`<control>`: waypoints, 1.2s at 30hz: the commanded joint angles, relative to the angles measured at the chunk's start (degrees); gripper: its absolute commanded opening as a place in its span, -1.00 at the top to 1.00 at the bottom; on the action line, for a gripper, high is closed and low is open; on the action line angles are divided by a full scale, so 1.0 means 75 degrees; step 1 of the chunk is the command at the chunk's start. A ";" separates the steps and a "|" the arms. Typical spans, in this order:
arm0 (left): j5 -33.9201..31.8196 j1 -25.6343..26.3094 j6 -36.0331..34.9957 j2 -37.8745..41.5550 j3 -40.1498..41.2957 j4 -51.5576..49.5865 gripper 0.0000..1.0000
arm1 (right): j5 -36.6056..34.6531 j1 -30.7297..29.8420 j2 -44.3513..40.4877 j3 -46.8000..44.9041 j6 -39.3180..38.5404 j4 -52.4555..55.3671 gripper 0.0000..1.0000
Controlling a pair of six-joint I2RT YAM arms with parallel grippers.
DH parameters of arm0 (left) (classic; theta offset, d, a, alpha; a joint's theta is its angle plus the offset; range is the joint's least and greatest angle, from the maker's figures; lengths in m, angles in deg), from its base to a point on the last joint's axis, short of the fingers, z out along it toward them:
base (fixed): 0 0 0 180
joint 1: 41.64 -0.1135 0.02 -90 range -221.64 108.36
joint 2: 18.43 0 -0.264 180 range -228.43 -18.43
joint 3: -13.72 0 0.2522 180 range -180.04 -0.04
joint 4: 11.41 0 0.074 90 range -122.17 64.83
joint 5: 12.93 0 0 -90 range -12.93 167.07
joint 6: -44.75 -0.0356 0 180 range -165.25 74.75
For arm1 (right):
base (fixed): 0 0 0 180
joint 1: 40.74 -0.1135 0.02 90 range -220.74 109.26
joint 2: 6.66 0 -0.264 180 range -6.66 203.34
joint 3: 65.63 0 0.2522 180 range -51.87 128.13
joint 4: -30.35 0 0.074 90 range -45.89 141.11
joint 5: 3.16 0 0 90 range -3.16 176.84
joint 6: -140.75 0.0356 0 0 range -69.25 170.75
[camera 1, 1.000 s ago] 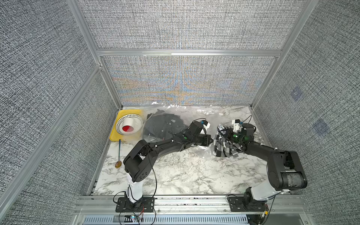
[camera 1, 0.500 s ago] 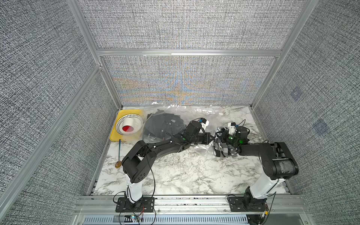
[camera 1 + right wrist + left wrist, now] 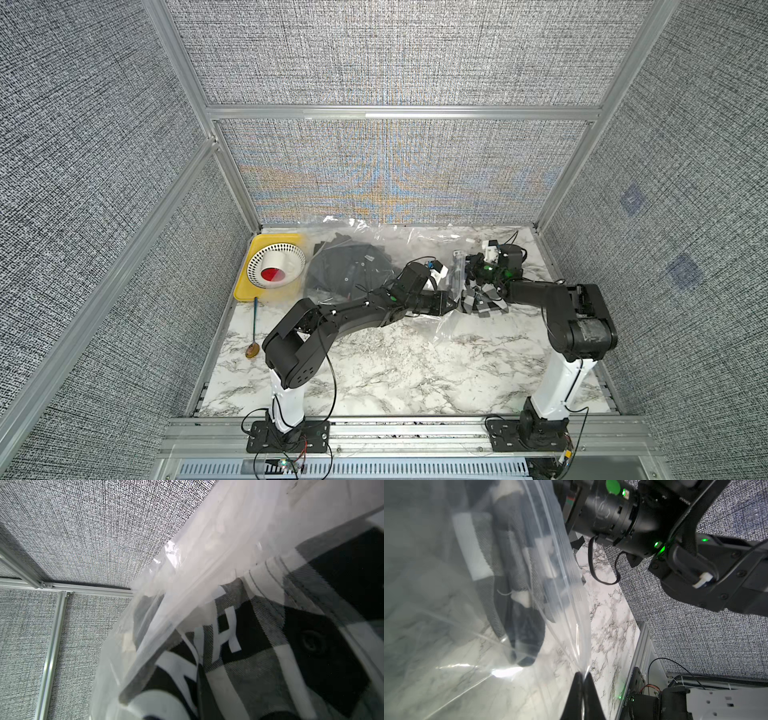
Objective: Place the folded shirt into the vacuum bag
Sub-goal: Place the shirt in the vacuum bag.
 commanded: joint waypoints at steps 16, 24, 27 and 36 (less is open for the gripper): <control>-0.0277 0.0024 -0.0362 0.0019 -0.0543 -0.0247 1.00 | -0.2601 -0.0785 -0.0293 -0.0428 -0.1645 0.1957 0.21; -0.0208 0.0023 -0.0230 -0.0278 -0.0773 -0.0030 1.00 | -0.2746 -0.0761 -0.1286 -0.0677 -0.2595 0.2803 -0.38; -0.0280 0.0023 -0.0268 -0.0226 -0.0755 -0.0002 1.00 | -0.2828 -0.0669 -0.1843 -0.1031 -0.2926 0.3029 -0.44; -0.0151 0.0023 -0.0259 -0.0457 -0.1113 0.0140 1.00 | -0.3366 -0.0064 -0.3187 -0.2190 -0.3680 0.3582 -0.52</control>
